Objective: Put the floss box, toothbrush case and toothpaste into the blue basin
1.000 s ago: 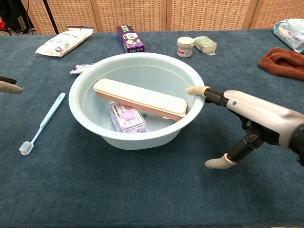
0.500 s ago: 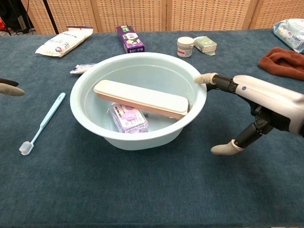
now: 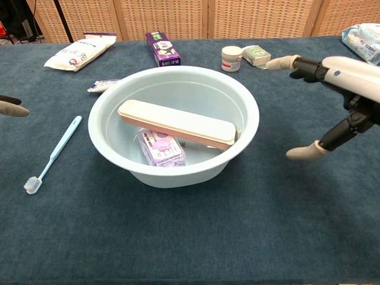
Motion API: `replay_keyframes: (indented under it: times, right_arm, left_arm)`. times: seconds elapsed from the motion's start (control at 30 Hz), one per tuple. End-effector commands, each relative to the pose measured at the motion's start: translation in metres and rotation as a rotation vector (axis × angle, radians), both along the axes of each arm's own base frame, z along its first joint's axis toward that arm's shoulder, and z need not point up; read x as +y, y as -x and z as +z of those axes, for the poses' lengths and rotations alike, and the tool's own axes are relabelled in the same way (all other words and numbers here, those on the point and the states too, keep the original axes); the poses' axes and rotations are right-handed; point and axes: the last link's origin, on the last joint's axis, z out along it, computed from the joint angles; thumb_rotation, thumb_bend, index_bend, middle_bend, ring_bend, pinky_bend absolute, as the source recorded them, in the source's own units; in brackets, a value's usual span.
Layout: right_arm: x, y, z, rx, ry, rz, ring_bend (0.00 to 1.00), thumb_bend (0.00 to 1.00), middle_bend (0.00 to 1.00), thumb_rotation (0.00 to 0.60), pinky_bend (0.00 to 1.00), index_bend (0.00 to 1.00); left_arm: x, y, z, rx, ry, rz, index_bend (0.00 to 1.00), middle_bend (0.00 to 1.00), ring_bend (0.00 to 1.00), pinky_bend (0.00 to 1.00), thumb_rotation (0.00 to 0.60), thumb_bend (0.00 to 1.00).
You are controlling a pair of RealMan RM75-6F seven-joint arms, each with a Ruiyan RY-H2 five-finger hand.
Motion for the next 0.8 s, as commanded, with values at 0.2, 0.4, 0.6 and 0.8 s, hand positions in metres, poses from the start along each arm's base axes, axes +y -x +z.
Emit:
replay_keyframes:
  times: [0.2, 0.4, 0.6, 0.8]
  right_arm:
    - [0.003, 0.012, 0.044, 0.014, 0.081, 0.005, 0.0, 0.1, 0.0, 0.6, 0.0, 0.0]
    - [0.015, 0.022, 0.064, 0.033, 0.109, 0.022, 0.0, 0.1, 0.0, 0.6, 0.0, 0.0]
    - [0.036, 0.031, 0.085, 0.034, 0.155, 0.055, 0.0, 0.1, 0.0, 0.6, 0.0, 0.0]
    - [0.066, 0.054, 0.1, 0.034, 0.173, 0.059, 0.0, 0.1, 0.0, 0.6, 0.0, 0.0]
  left_arm:
    - [0.0, 0.0, 0.0, -0.007, -0.011, -0.001, 0.0, 0.0, 0.0, 0.11, 0.6, 0.32]
    - [0.0, -0.001, 0.0, -0.012, -0.018, 0.0, 0.0, 0.0, 0.0, 0.11, 0.6, 0.32]
    - [-0.001, -0.001, 0.0, -0.013, -0.028, -0.002, 0.0, 0.0, 0.0, 0.11, 0.6, 0.32]
    - [-0.001, -0.003, 0.0, -0.023, -0.04, -0.008, 0.0, 0.0, 0.0, 0.11, 0.6, 0.32]
